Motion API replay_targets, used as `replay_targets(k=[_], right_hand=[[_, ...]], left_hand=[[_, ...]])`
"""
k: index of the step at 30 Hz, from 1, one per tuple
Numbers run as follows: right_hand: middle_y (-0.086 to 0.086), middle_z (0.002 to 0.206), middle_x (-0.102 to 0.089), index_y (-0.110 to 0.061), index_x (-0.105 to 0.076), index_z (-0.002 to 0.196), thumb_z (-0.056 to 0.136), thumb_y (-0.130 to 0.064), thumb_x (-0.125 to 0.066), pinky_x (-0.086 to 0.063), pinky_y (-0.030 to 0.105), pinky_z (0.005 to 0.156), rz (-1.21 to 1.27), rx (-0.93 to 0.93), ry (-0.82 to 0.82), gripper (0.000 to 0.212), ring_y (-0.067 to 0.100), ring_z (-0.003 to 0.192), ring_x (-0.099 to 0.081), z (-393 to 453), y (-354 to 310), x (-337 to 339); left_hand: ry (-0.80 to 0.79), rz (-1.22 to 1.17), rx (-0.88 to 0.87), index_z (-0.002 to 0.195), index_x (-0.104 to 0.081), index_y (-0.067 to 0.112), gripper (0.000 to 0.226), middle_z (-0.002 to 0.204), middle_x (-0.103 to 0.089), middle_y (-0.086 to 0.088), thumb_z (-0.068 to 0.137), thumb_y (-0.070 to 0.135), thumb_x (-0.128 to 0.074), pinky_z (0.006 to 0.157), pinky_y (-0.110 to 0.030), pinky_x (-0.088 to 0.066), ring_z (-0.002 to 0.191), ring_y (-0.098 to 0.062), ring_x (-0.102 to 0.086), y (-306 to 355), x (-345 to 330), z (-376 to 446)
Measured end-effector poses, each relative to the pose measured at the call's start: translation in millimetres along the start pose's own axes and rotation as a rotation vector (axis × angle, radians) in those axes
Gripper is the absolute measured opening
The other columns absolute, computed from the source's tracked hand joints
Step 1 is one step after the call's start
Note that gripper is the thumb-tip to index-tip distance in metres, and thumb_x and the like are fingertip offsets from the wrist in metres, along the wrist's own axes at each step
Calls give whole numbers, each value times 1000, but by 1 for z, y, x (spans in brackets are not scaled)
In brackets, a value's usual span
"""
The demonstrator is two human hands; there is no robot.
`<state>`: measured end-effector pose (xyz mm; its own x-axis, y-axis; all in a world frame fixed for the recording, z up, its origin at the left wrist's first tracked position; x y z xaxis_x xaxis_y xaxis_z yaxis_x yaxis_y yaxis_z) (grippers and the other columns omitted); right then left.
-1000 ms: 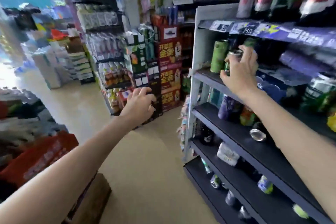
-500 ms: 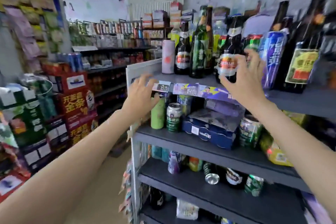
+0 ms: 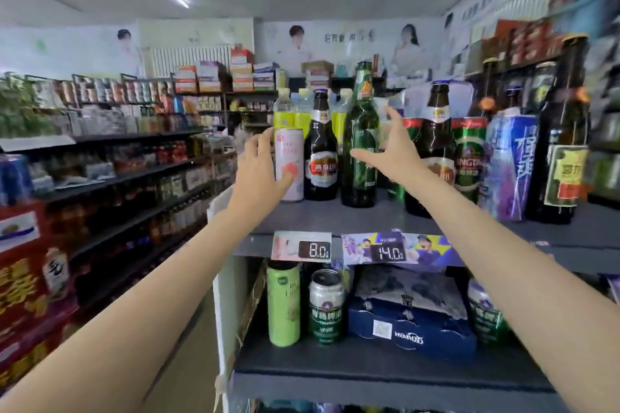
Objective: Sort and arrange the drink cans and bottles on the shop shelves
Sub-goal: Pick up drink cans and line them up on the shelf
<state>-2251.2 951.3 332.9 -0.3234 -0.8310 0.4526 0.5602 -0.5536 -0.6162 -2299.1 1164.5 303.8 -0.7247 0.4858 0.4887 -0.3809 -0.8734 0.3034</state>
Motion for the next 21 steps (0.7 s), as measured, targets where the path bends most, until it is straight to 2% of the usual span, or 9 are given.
replay_targets(k=[4,7,11,14,18,21], right_hand=[[7,154,-20,-13,-8,149,76,-27,-76,-23,33,110,-24,-93,65,100,23,139,-24,30,-5,-18],[8,151,-27,-12,-11,147,74,-23,-79,-25,32,109,84,-190,111,100,23,138,-27,42,2,-29],[11,140,-42,-12,-20,142,70,-24,-82,-37,37,101,39,-280,231,96,28,128,-43,43,16,-36],[10,136,-46,-13,-23,138,68,-26,-83,-41,36,92,-43,-247,269,92,29,122,-47,35,0,-26],[4,145,-35,-16,-16,144,71,-26,-81,-32,33,103,62,-114,207,98,22,131,-36,12,-38,9],[-4,134,-40,-20,-17,143,72,-28,-80,-29,24,96,162,-19,154,96,10,116,-38,-15,-67,47]], left_hand=[[25,-142,100,143,-25,6,69,140,-32,-19,84,12,-62,101,-39,-29,126,-35,-34,-16,-20,22],[-7,-245,106,143,-25,5,66,141,-31,-19,85,8,-56,103,-39,-27,128,-33,-32,-18,-37,16],[-63,-312,113,143,-28,11,62,141,-33,-17,87,10,-54,99,-36,-30,128,-30,-33,-23,-50,10],[-59,-348,123,143,-27,15,61,140,-37,-15,88,11,-53,96,-34,-33,126,-29,-36,-25,-45,11],[-19,-426,165,143,-27,14,60,138,-41,-12,89,10,-52,91,-29,-36,123,-25,-42,-9,-32,3],[60,-533,228,141,-29,16,55,132,-46,-1,91,11,-52,82,-20,-39,112,-13,-49,17,-15,-22]])
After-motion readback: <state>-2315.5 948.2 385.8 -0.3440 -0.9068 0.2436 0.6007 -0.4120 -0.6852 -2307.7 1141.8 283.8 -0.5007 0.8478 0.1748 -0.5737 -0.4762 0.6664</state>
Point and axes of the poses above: each hand's wrist, its own z-axis towards the middle knuckle, its own x-axis out of the back of the hand, y = z × x, the point moved 5 cm from there along z, towards the middle knuckle
